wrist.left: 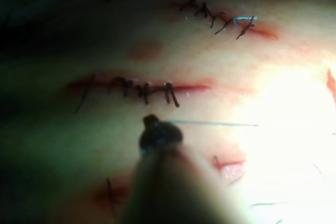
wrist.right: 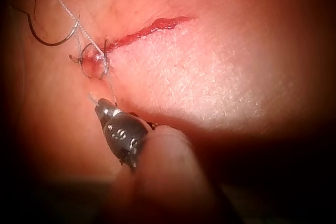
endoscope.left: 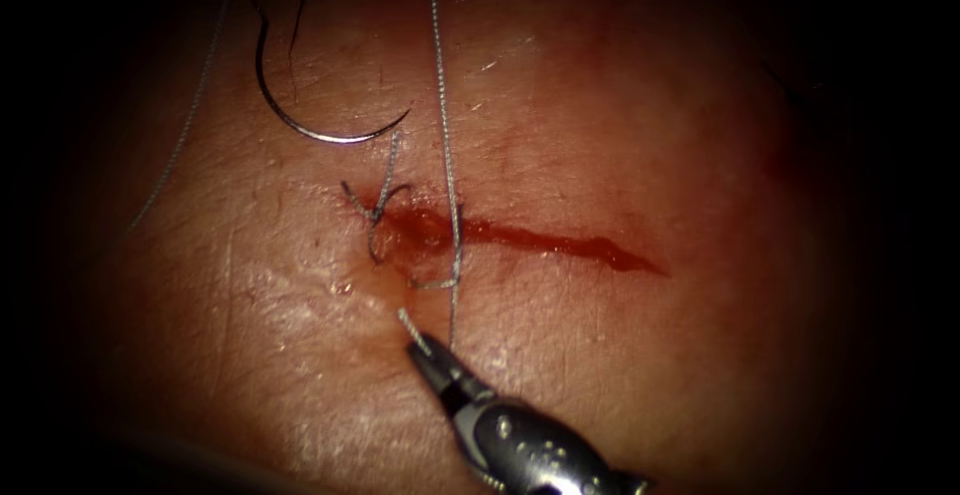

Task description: Wound Closure

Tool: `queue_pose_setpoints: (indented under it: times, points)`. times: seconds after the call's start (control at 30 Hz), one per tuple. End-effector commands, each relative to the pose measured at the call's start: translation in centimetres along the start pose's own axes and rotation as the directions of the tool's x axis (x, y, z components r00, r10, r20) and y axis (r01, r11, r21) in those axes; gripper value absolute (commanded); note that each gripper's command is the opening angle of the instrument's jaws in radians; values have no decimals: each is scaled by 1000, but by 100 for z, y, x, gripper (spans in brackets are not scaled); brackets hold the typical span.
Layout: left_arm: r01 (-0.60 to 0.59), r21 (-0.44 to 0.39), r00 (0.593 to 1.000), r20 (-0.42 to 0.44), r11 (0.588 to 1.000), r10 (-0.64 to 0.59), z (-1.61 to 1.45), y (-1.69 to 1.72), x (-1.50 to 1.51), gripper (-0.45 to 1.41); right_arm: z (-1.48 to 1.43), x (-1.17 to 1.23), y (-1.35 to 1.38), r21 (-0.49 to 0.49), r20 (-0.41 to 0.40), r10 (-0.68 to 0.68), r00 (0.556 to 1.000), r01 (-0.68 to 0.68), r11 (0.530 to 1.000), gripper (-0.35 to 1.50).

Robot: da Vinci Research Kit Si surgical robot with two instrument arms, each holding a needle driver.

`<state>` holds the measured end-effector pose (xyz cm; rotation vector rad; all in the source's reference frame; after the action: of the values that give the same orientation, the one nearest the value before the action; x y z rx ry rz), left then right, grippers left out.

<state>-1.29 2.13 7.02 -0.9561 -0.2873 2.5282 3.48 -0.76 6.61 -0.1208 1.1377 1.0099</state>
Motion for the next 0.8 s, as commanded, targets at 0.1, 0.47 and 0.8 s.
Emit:
queue_pose_setpoints:
  times: [0.1,0.47,0.8]
  points:
    - [22,10,999,-32,1000,-21,2,-18,9,-45,9,-10,-25,33,2,0,1000,0,999,-35]
    - [72,54,993,-99,996,-67,-14,-88,37,-45,16,-22,-50,77,33,-18,999,15,997,-35]
    - [104,102,988,-129,989,-90,-30,-129,46,-45,11,-30,-58,140,62,-29,998,20,990,-35]
